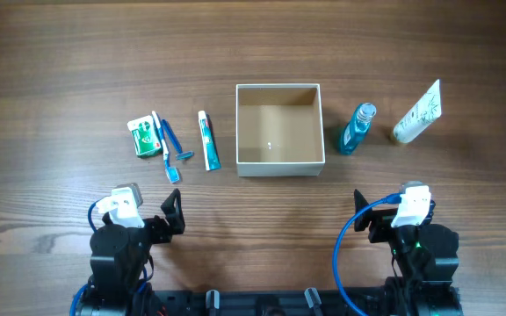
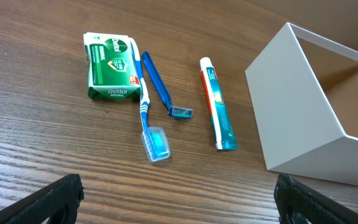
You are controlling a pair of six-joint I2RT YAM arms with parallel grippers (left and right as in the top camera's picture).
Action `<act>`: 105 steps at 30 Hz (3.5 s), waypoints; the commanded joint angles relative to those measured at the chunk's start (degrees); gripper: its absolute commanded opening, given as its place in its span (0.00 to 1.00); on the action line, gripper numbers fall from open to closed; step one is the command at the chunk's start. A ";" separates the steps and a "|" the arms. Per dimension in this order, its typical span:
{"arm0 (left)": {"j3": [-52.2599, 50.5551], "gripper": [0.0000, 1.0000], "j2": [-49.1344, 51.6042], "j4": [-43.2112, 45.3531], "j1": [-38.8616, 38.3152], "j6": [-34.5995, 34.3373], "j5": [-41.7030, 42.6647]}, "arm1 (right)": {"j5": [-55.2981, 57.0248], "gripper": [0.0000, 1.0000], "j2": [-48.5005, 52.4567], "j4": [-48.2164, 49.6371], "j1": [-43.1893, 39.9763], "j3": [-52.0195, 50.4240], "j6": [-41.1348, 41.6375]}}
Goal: Pack container
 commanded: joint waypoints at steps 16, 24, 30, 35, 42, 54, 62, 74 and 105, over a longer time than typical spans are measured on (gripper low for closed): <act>-0.83 1.00 -0.37 0.00 0.50 1.18 1.11 | -13.44 1.00 -0.68 12.41 0.13 -0.13 25.62; -0.83 1.00 -0.37 0.00 0.50 1.18 1.11 | -15.15 1.00 28.04 3.26 0.13 35.67 12.55; -0.83 1.00 -0.37 0.00 0.50 1.18 1.11 | -15.28 1.00 67.14 -17.94 0.13 69.94 5.53; -0.83 1.00 -0.37 0.00 0.50 1.18 1.11 | -11.54 1.00 84.24 -21.14 0.72 70.01 10.56; -0.83 1.00 -0.37 0.00 0.50 1.18 1.11 | 1.22 0.88 96.13 -24.39 2.93 69.92 15.32; -0.83 1.00 -0.37 0.00 0.50 1.18 1.11 | 2.64 0.18 94.53 -23.96 3.80 69.94 16.06; -0.83 1.00 -0.37 0.00 0.50 1.18 1.11 | 9.07 0.19 69.94 -25.83 18.29 75.25 15.91; -0.83 1.00 -0.37 0.00 0.50 1.18 1.11 | 9.33 0.20 98.40 -16.81 22.43 75.73 15.87; -0.83 1.00 -0.37 0.00 0.50 1.18 1.11 | 10.60 0.53 101.90 -34.03 -7.21 83.38 12.72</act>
